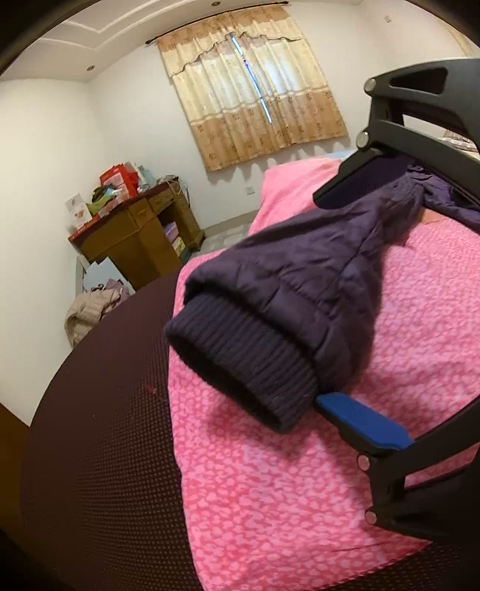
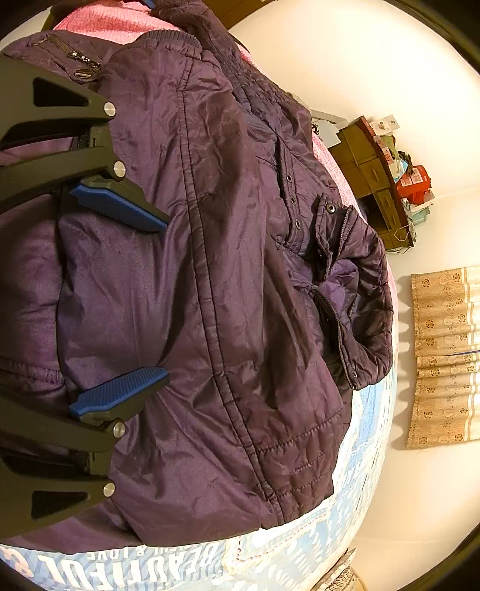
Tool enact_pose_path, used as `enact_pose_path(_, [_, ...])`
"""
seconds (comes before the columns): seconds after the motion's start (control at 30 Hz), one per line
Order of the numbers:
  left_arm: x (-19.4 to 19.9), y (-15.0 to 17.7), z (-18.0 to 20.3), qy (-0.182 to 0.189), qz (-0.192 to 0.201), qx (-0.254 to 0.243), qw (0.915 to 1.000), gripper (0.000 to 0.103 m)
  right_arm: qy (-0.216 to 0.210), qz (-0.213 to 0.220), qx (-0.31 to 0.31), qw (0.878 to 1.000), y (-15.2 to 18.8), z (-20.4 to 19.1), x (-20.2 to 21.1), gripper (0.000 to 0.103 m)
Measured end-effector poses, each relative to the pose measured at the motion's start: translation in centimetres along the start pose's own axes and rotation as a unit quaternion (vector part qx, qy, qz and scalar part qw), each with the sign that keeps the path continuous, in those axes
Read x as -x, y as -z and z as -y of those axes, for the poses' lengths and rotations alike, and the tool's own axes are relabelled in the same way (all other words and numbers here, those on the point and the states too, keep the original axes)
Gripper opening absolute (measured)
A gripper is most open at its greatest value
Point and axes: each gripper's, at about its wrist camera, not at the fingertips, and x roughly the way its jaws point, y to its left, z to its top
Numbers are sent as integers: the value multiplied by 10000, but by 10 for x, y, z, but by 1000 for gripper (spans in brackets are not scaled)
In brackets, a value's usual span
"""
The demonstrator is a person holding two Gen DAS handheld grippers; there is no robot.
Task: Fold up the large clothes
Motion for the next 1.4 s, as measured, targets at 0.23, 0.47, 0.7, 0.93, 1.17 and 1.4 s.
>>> enact_pose_path(0.23, [-4, -8, 1, -252, 226, -246, 9991, 69, 5, 5, 10, 10000, 0, 0, 1, 77])
enact_pose_path(0.47, [-8, -21, -8, -378, 190, -524, 9977, 36, -3, 9, 9, 10000, 0, 0, 0, 77])
enact_pose_path(0.7, [-1, -16, -20, -281, 191, 187, 9992, 89, 1, 13, 20, 10000, 0, 0, 0, 77])
enact_pose_path(0.93, [-16, -15, -10, -412, 313, -231, 9984, 41, -12, 20, 5, 10000, 0, 2, 1, 77])
enact_pose_path(1.17, [4, -24, 10, -5, 620, -745, 9953, 26, -11, 25, 8, 10000, 0, 0, 1, 77])
enact_pose_path(1.4, [34, -33, 53, 518, 1115, -1292, 9840, 26, -10, 25, 14, 10000, 0, 0, 1, 77])
